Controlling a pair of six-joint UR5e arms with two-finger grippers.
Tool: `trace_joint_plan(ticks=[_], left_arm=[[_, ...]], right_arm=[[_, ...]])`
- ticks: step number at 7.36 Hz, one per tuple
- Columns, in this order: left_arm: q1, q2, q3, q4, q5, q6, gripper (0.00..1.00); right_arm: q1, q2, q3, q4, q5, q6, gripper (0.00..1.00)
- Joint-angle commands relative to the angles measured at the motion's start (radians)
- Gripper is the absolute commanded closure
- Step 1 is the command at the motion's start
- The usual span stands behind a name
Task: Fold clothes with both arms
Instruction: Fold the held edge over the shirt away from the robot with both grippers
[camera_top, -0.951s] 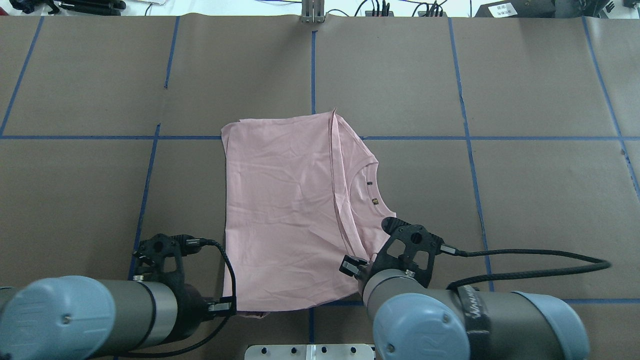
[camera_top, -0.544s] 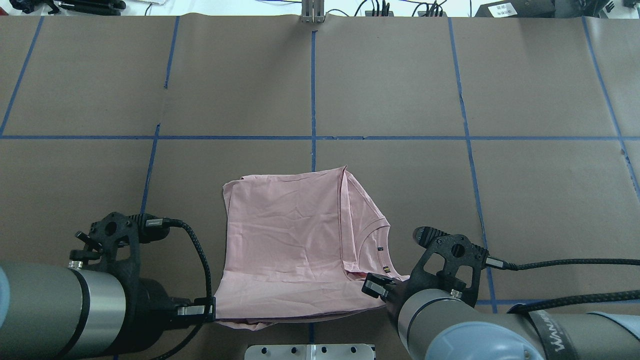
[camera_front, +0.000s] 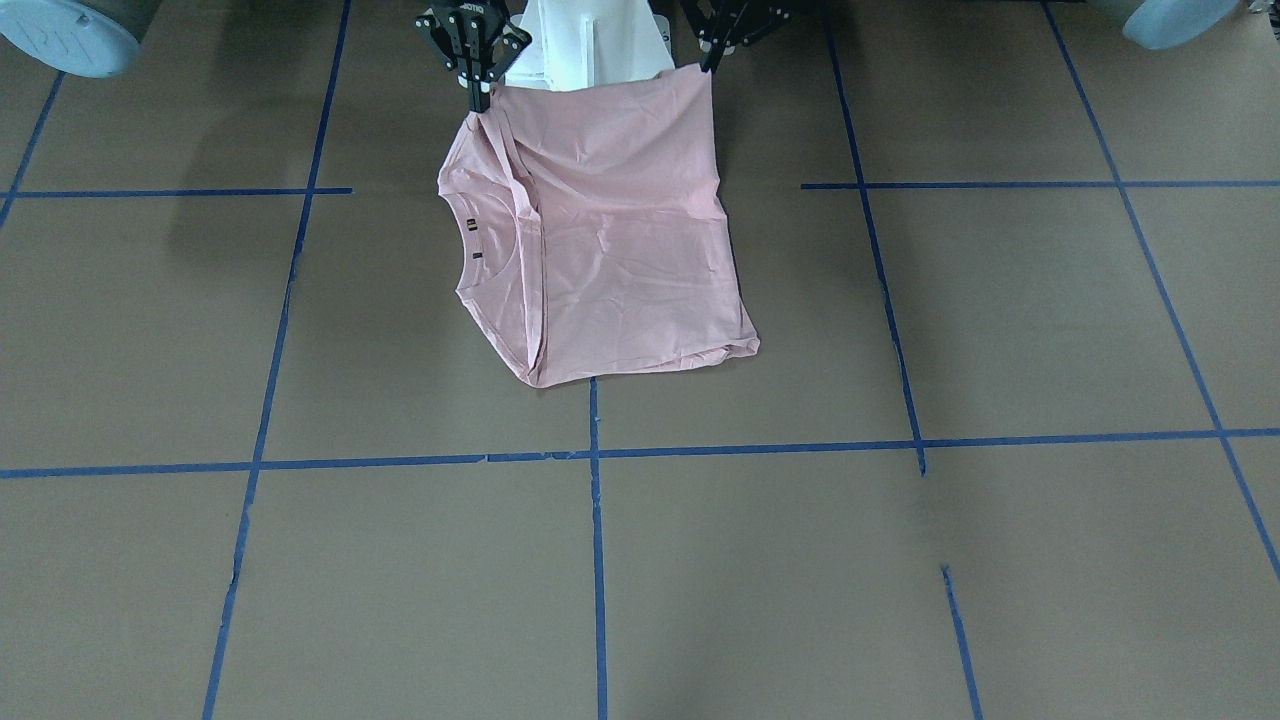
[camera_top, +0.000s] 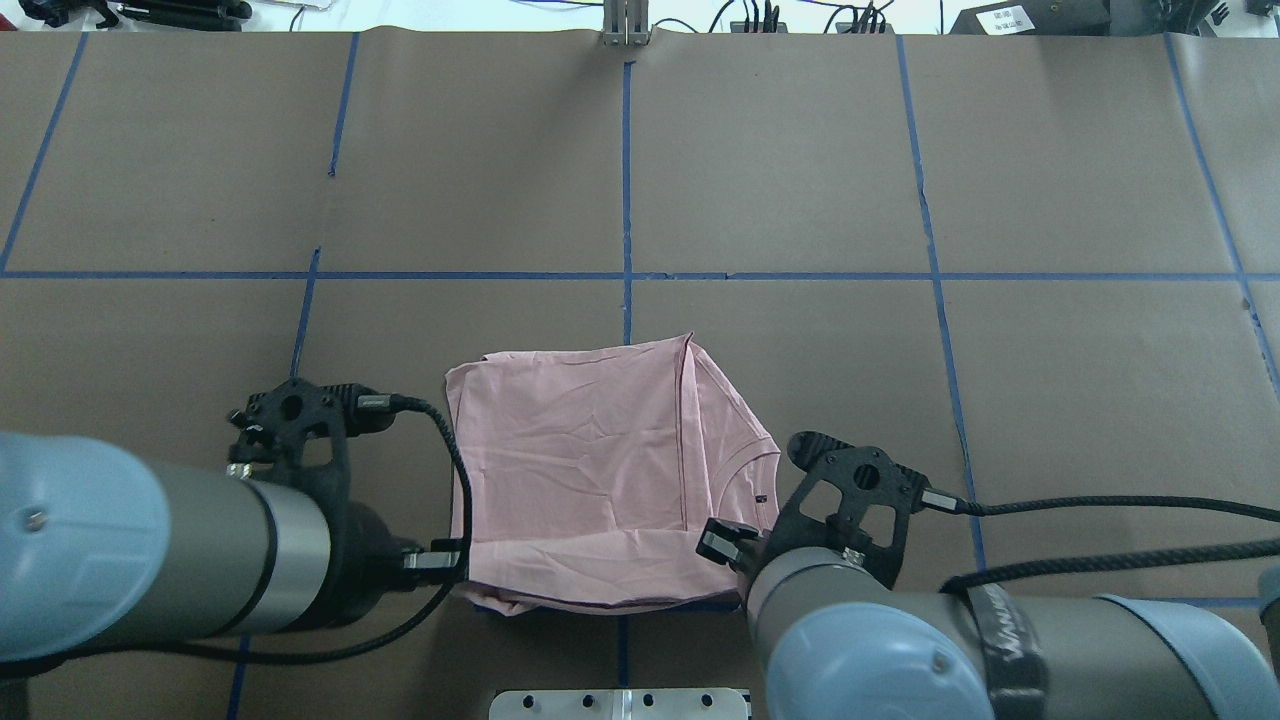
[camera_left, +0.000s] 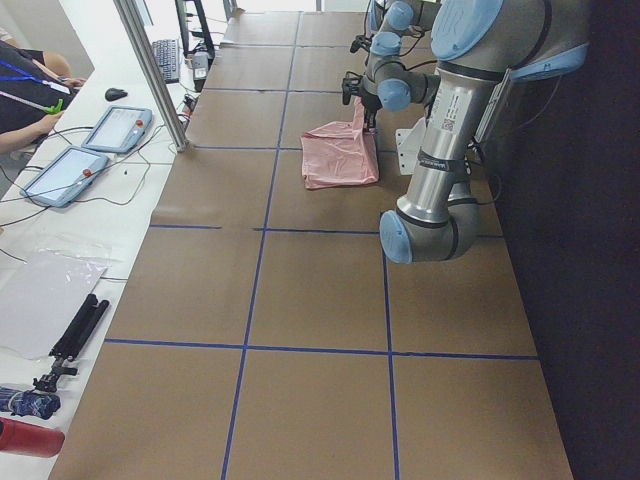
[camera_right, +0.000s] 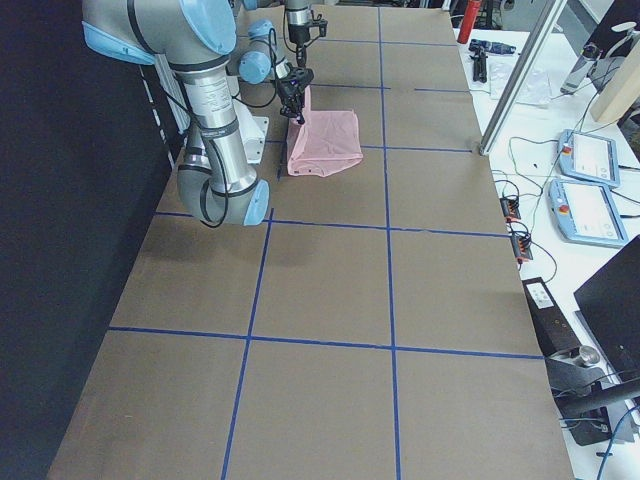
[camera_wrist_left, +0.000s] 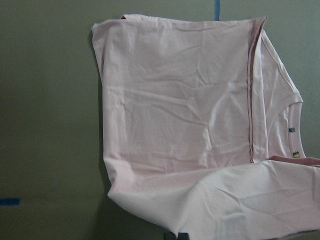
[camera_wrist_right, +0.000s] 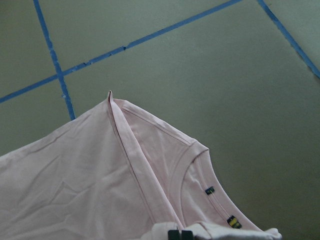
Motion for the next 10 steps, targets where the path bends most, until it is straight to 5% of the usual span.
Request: trace_joint_plan(ticks=[1, 6, 7, 8, 9, 10], left_arm=[[-0.095, -0.010, 0.181, -0.148, -0.001, 0.093, 1.00], [-0.214, -0.062, 0.540, -0.415, 0.000, 0.193, 1.00], [-0.229, -0.060, 0.575, -0.458, 0.000, 0.224, 0.37], [-0.238, -0.057, 0.585, -0.467, 0.000, 0.261, 0.27], [-0.258, -0.054, 0.580, -0.469, -0.001, 0.326, 0.00], [-0.290, -0.051, 0.571, -0.469, -0.006, 0.371, 0.00]], right_arm=[[0.103, 0.007, -0.179, 0.189, 0.004, -0.065, 1.00], [0.253, 0.142, -0.618, 0.465, 0.055, -0.190, 1.00], [0.276, 0.144, -0.675, 0.510, 0.058, -0.228, 0.36], [0.302, 0.158, -0.695, 0.513, 0.073, -0.300, 0.00], [0.336, 0.162, -0.694, 0.512, 0.135, -0.316, 0.00], [0.377, 0.173, -0.692, 0.506, 0.198, -0.389, 0.00]])
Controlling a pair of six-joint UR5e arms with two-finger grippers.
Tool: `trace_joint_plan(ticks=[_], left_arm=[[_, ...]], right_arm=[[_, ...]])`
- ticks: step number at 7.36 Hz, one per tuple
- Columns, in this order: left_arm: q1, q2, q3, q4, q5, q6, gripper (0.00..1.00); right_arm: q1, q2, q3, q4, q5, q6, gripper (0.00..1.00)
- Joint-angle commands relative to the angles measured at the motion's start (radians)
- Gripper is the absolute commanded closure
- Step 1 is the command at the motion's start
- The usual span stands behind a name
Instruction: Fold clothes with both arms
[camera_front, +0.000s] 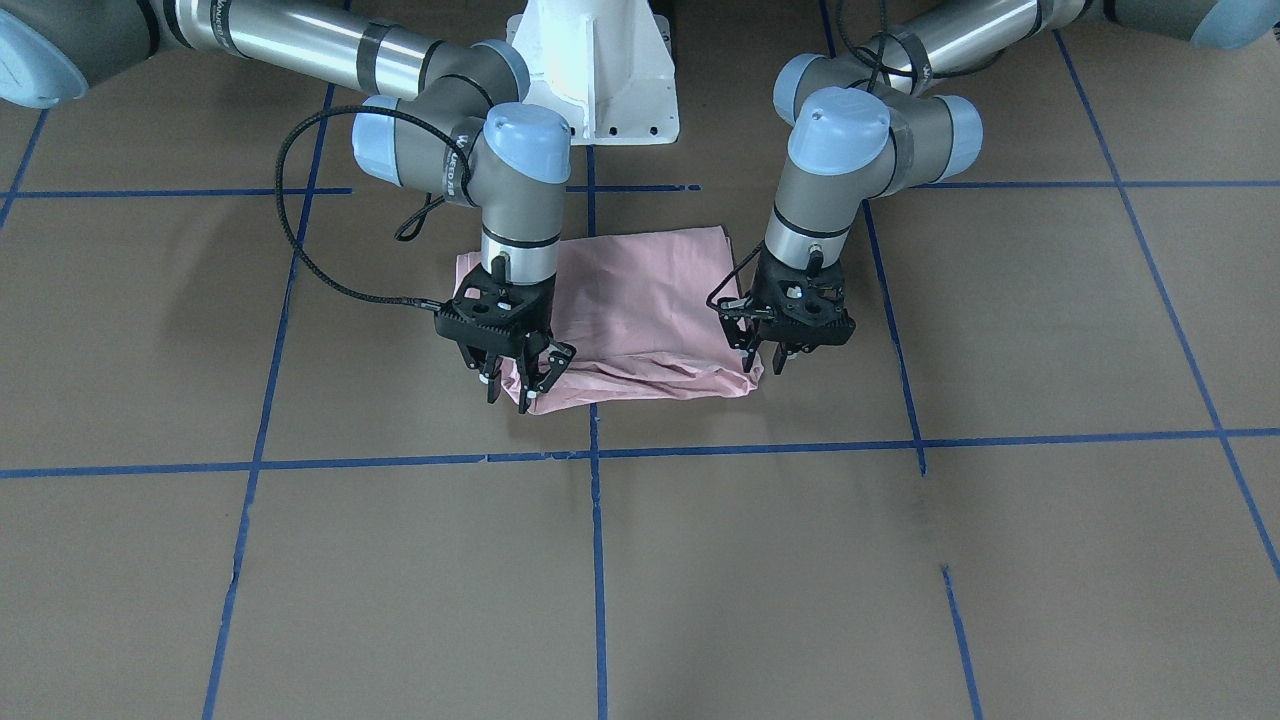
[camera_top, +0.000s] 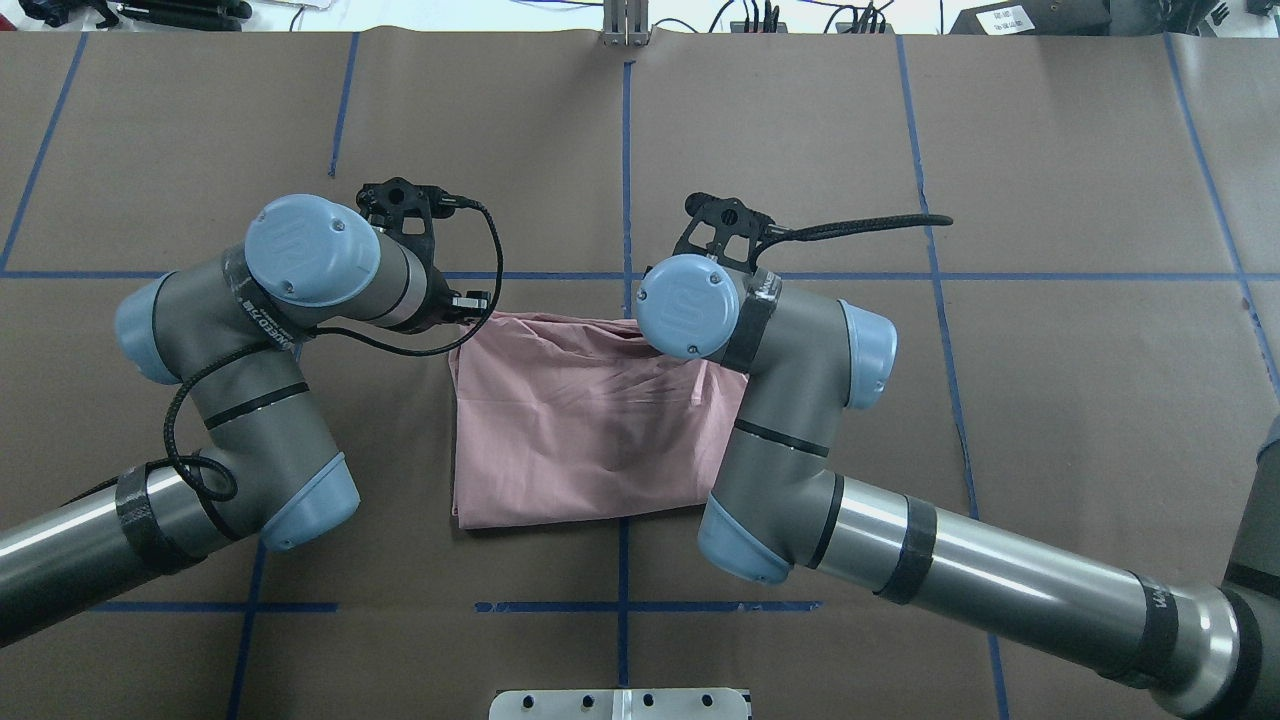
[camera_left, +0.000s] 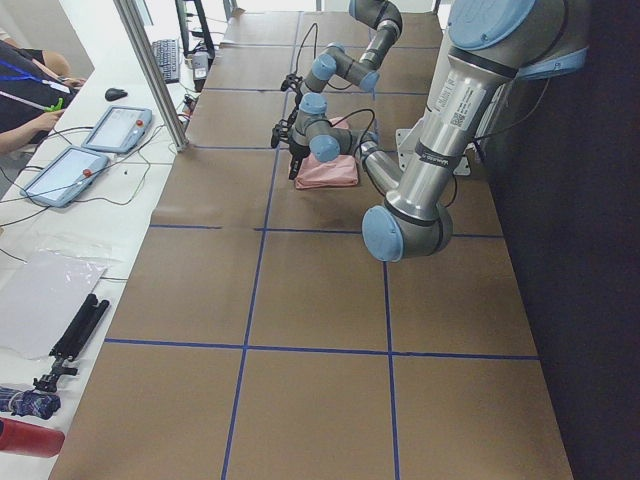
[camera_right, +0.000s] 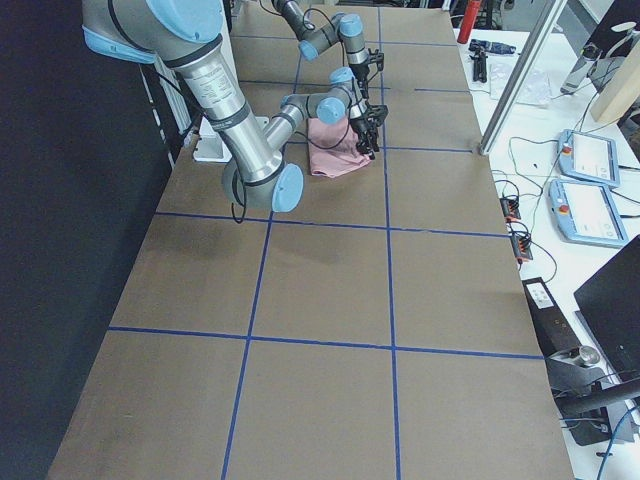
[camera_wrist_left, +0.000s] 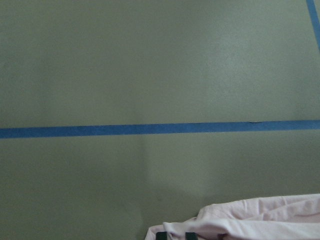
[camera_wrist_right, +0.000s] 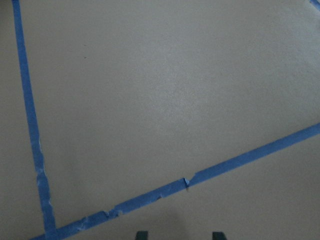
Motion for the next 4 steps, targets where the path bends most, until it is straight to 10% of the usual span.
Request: trace_joint_plan(ticks=[1, 4], left_arm=[[-0.068, 0.007, -0.027, -0.003, -0.010, 0.133, 0.00], [-0.256, 0.146, -0.185, 0.031, -0.214, 0.451, 0.00]], right_arm=[[0.110, 0.010, 0.003, -0.003, 0.195, -0.155, 0.00], [0.304, -0.061, 0.063, -0.008, 0.428, -0.451, 0.00]])
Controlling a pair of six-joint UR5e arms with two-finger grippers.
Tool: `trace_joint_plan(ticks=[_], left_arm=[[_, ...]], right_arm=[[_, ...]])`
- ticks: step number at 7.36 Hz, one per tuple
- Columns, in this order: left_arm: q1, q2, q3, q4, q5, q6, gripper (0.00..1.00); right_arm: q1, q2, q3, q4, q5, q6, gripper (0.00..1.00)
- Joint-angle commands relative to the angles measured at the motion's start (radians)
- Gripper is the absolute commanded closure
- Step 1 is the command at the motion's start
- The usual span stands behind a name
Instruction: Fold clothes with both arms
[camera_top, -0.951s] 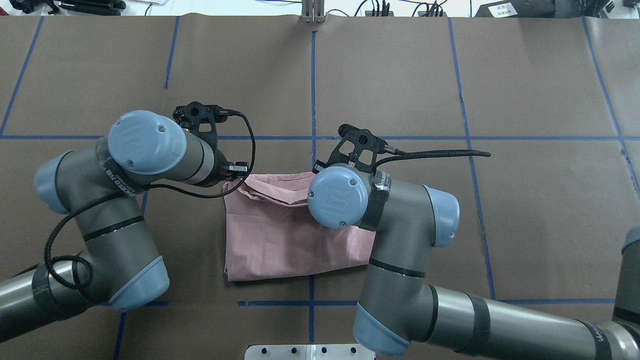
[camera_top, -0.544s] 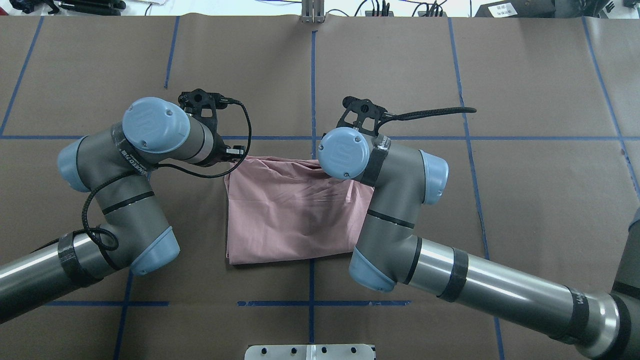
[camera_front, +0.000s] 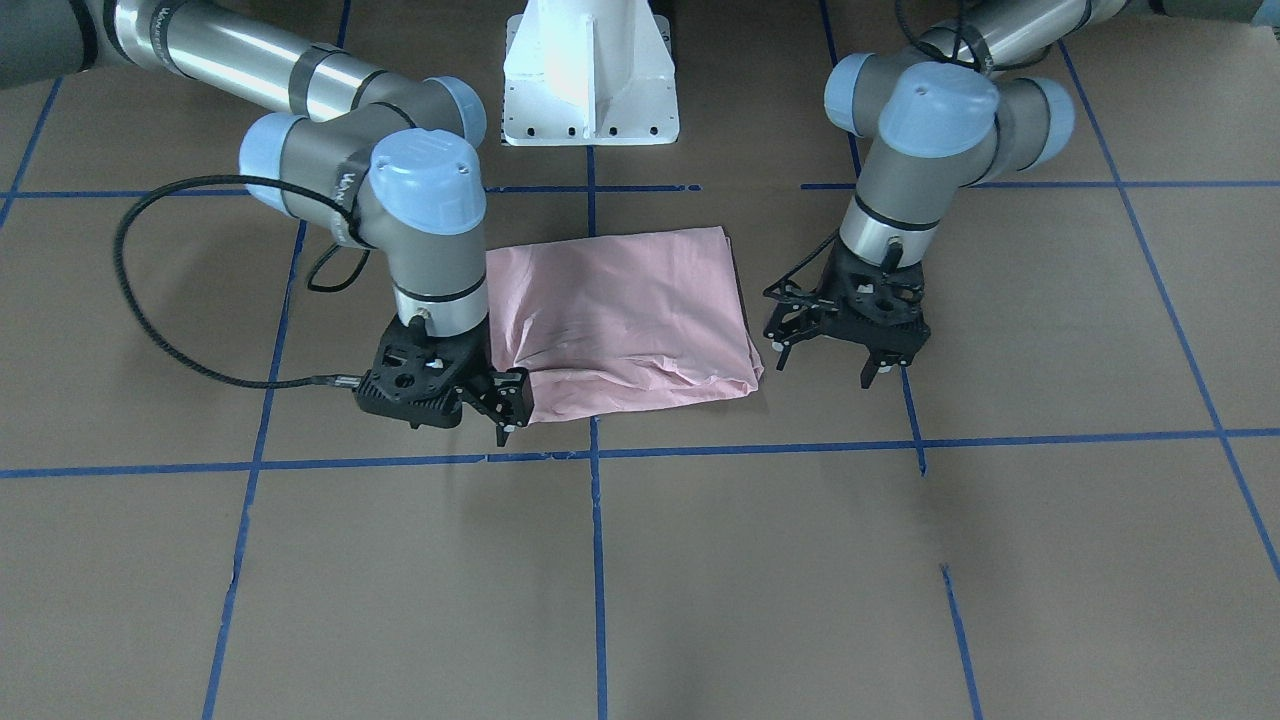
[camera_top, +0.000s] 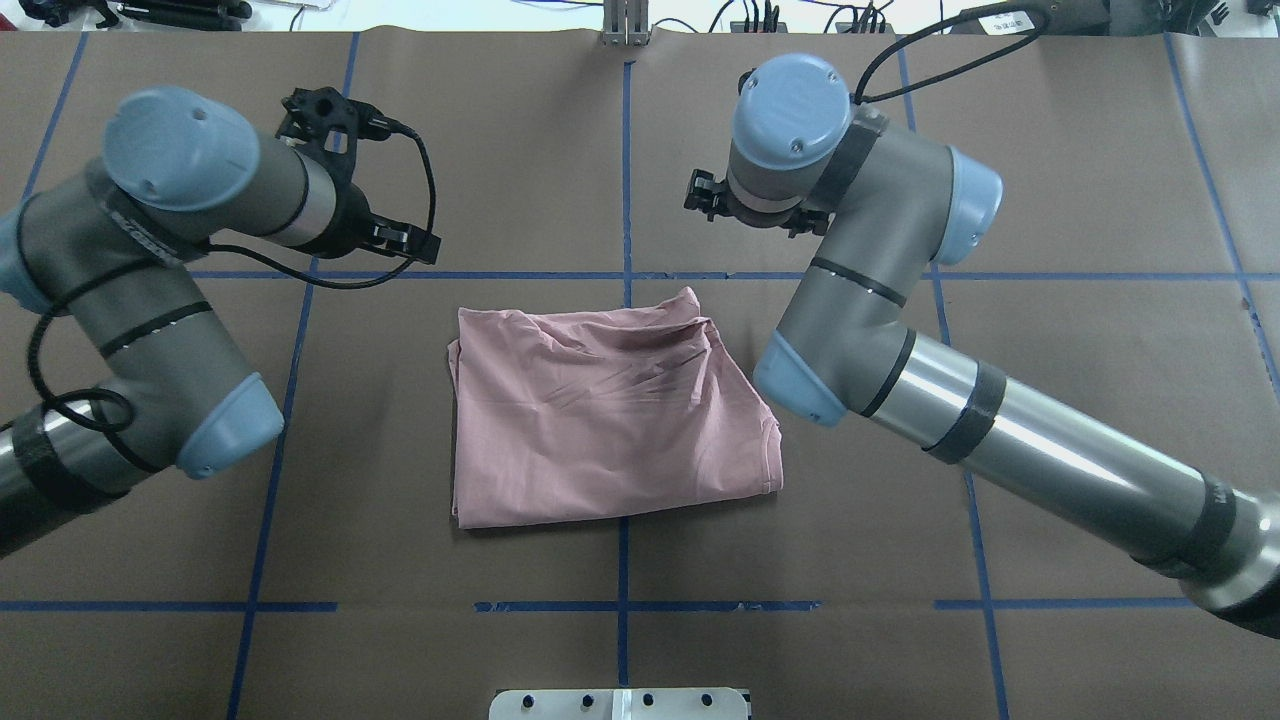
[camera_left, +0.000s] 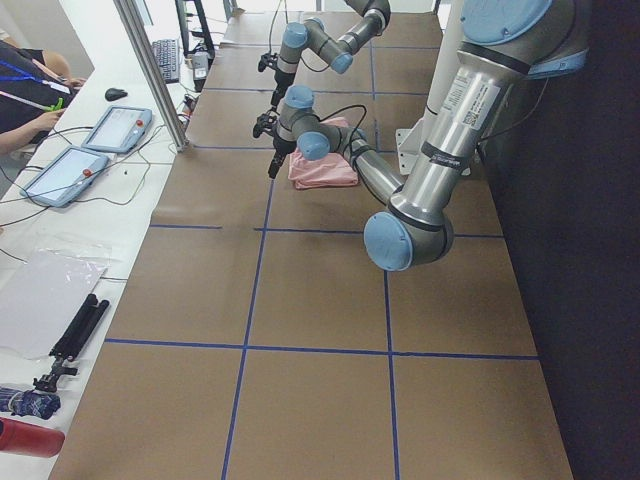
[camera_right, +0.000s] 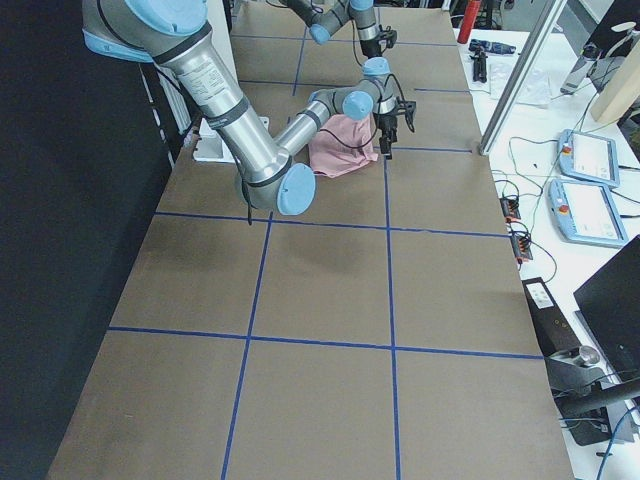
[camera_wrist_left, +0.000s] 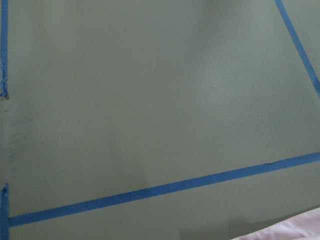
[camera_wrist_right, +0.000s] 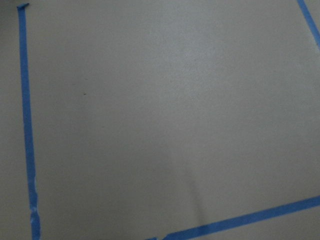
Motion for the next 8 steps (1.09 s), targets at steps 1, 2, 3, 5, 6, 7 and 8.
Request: trace_joint_plan(ticks=[1, 2, 3, 5, 6, 7, 8], left_arm=[[-0.181, 0.104, -0.089, 0.062, -0.124, 0.315, 0.00], [-0.275, 0.124, -0.088, 0.109, -0.150, 0.491, 0.00], [-0.390, 0.145, -0.080, 0.165, -0.167, 0.683, 0.00], [-0.609, 0.242, -0.035, 0.194, -0.245, 0.908, 0.00], [-0.689, 0.297, 0.004, 0.187, -0.294, 0.982, 0.00], [-0.724, 0.389, -0.002, 0.168, -0.308, 0.982, 0.00], [-0.724, 0.435, 0.037, 0.165, -0.297, 0.940, 0.00]], right_arm=[[0.186, -0.122, 0.111, -0.036, 0.200, -0.302, 0.00], [0.312, -0.176, 0.163, -0.118, 0.301, -0.541, 0.00], [0.434, -0.247, 0.197, -0.201, 0.345, -0.812, 0.00], [0.645, -0.410, 0.196, -0.257, 0.376, -1.235, 0.00], [0.713, -0.517, 0.184, -0.254, 0.415, -1.331, 0.00], [0.742, -0.621, 0.189, -0.234, 0.417, -1.330, 0.00], [0.770, -0.697, 0.175, -0.202, 0.419, -1.332, 0.00]])
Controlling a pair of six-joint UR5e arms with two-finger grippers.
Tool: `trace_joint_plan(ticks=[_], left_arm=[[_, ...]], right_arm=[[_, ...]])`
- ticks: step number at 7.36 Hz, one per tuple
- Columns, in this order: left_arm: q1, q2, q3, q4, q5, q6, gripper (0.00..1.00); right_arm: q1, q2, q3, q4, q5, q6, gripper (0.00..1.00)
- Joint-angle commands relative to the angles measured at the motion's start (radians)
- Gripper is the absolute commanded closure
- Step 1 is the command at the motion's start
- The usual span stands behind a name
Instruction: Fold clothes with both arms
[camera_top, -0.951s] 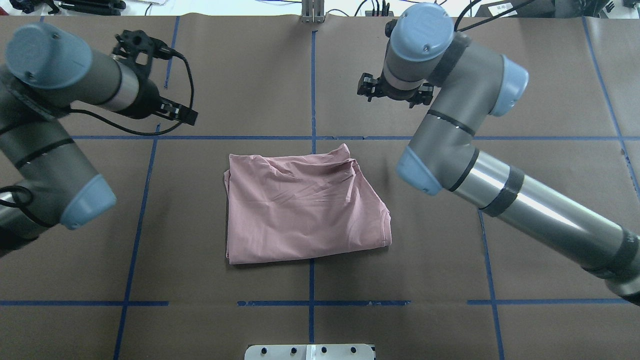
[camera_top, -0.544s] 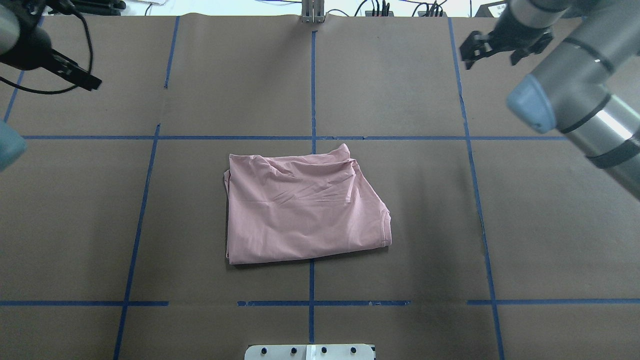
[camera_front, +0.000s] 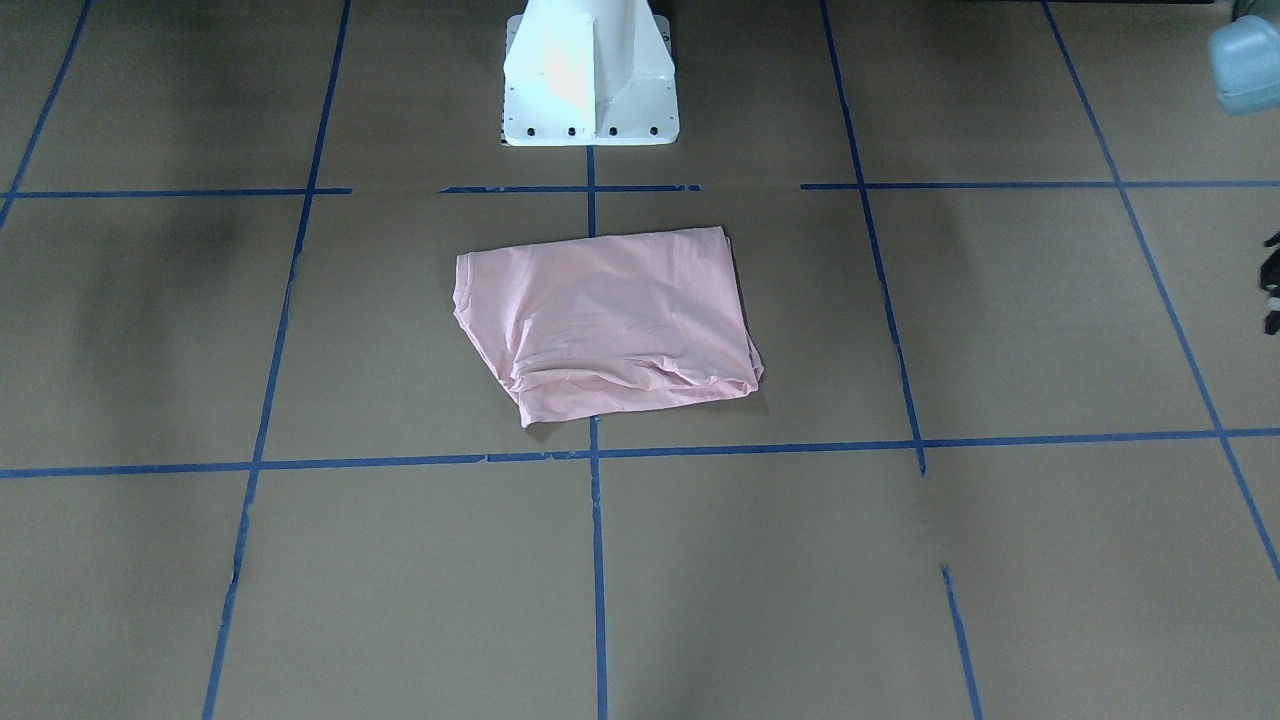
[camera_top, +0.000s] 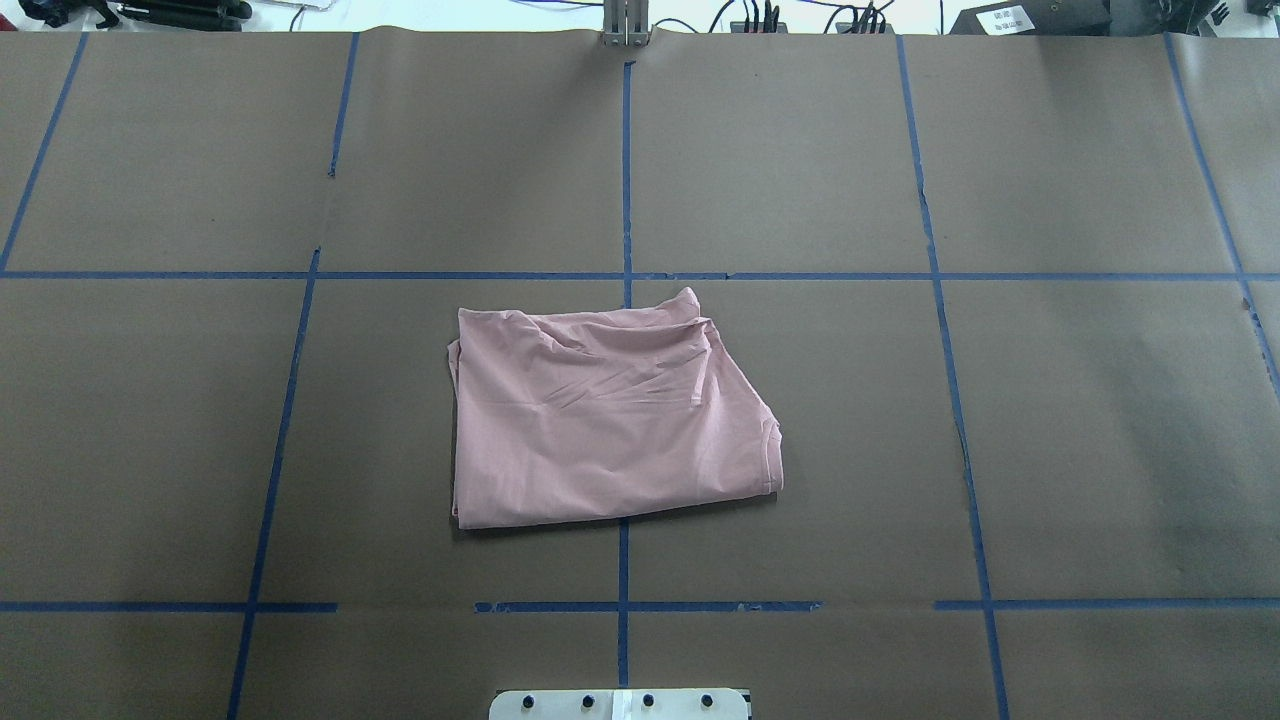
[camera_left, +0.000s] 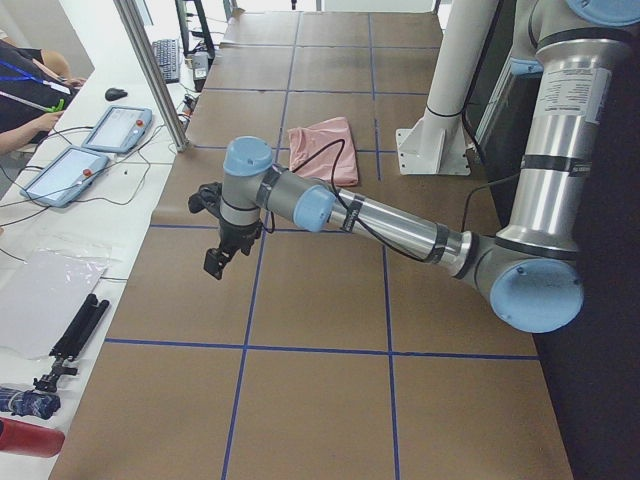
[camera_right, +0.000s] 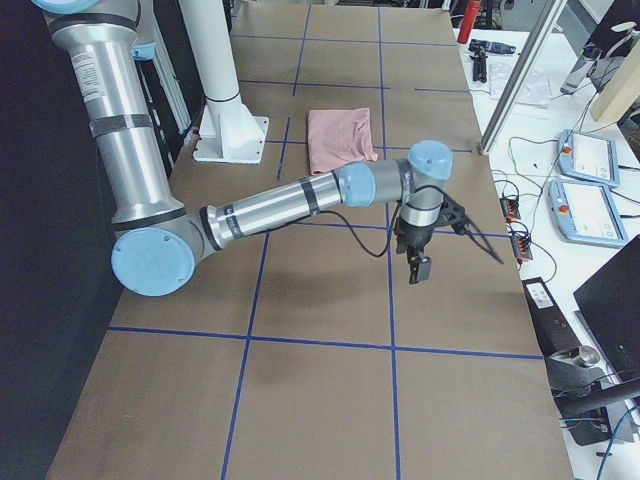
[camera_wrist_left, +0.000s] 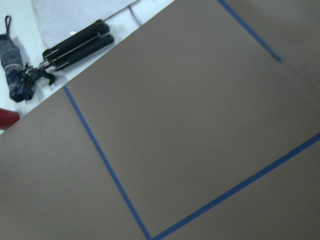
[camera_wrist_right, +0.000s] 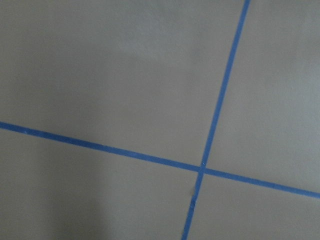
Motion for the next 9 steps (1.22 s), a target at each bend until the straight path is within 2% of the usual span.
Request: trace_joint_plan(ticks=[1, 2, 3, 4, 8, 9], left_arm=[[-0.066, 0.072, 0.103, -0.018, -0.016, -0.046, 0.00], [-0.082, 0.082, 0.112, -0.007, -0.032, -0.046, 0.00], [-0.105, 0.120, 0.110, -0.006, -0.162, -0.049, 0.00], [-0.111, 0.159, 0.103, -0.009, -0.227, -0.051, 0.00], [-0.142, 0.161, 0.115, -0.013, -0.172, -0.051, 0.00], [-0.140, 0.157, 0.144, -0.022, -0.174, -0.048, 0.00]], right_arm=[[0.047, -0.169, -0.023, 0.082, 0.013, -0.024, 0.00], [0.047, -0.217, -0.043, 0.135, 0.084, -0.021, 0.00], [0.063, -0.251, -0.037, 0.144, 0.156, 0.016, 0.00], [0.091, -0.257, -0.028, 0.146, 0.159, 0.021, 0.00], [0.122, -0.239, -0.029, 0.147, 0.153, 0.019, 0.00], [0.122, -0.240, -0.028, 0.147, 0.153, 0.018, 0.00]])
